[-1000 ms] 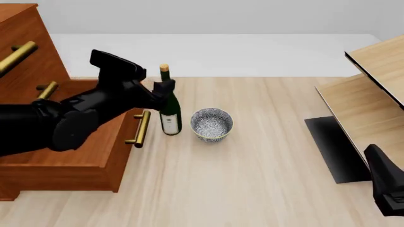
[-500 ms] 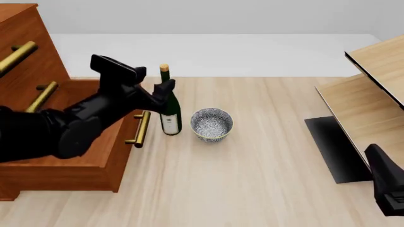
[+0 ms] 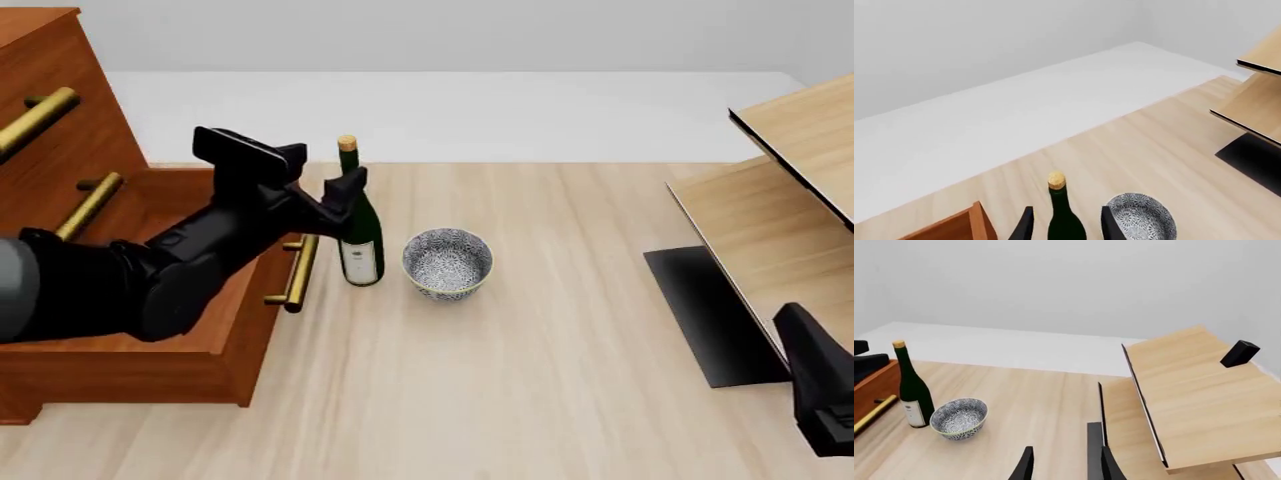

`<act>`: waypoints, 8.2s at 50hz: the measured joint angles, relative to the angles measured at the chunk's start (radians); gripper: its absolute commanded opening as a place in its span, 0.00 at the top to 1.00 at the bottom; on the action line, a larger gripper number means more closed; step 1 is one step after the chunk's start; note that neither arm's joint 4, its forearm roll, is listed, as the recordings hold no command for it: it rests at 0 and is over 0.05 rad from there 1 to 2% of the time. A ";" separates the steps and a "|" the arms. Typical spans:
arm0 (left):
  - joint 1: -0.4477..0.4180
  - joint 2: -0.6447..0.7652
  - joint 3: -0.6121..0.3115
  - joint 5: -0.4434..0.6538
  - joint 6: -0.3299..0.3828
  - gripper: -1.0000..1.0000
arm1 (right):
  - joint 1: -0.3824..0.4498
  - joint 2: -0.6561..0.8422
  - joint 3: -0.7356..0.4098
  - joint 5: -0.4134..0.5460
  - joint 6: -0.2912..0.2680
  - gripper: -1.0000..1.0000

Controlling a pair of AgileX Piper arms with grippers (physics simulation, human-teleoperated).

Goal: Put the wine bottle in the bottom drawer of the cabinet.

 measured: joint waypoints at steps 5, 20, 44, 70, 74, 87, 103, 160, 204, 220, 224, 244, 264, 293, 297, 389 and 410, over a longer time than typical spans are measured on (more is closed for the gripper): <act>0.003 0.016 -0.013 -0.006 -0.003 0.00 | -0.001 0.000 -0.003 0.004 -0.002 0.00; 0.001 0.078 -0.048 -0.026 -0.023 0.00 | -0.003 0.000 -0.009 0.012 -0.008 0.00; 0.016 0.173 -0.119 -0.032 -0.041 0.00 | -0.011 0.000 -0.007 0.017 -0.013 0.00; 0.025 0.255 -0.164 -0.040 -0.050 0.00 | -0.012 0.000 -0.017 0.034 -0.021 0.00; 0.026 0.264 -0.174 -0.035 -0.052 0.00 | -0.012 0.000 -0.020 0.038 -0.022 0.00; 0.024 0.286 -0.212 -0.014 -0.050 1.00 | -0.013 0.000 -0.025 0.045 -0.024 0.00; 0.011 0.285 -0.211 -0.014 -0.059 1.00 | -0.012 0.000 -0.025 0.045 -0.024 0.00; -0.010 -0.175 -0.128 0.222 0.001 1.00 | -0.010 -0.001 0.002 0.003 0.001 0.00; 0.155 -0.562 -0.279 0.722 0.032 1.00 | 0.007 0.000 0.018 -0.026 0.010 0.00; 0.229 -0.592 -0.363 0.911 0.031 1.00 | 0.020 0.000 0.033 -0.049 0.020 0.00; 0.245 -0.587 -0.391 0.964 0.035 1.00 | 0.022 0.000 0.038 -0.057 0.023 0.00; 0.303 -0.527 -0.507 1.180 -0.006 1.00 | 0.023 0.000 0.056 -0.087 0.041 0.00; 0.292 -0.497 -0.543 1.308 -0.082 1.00 | 0.026 0.000 0.052 -0.091 0.046 0.00; 0.307 -0.466 -0.534 1.377 -0.106 1.00 | 0.025 -0.001 0.066 -0.099 0.051 0.00; 0.305 -0.462 -0.527 1.382 -0.112 1.00 | 0.025 -0.001 0.068 -0.101 0.053 0.00; 0.300 -0.372 -0.325 1.239 -0.160 1.00 | 0.017 -0.001 0.078 -0.096 0.054 0.00; 0.306 -0.337 -0.296 1.181 -0.149 1.00 | 0.013 -0.001 0.081 -0.091 0.051 0.00</act>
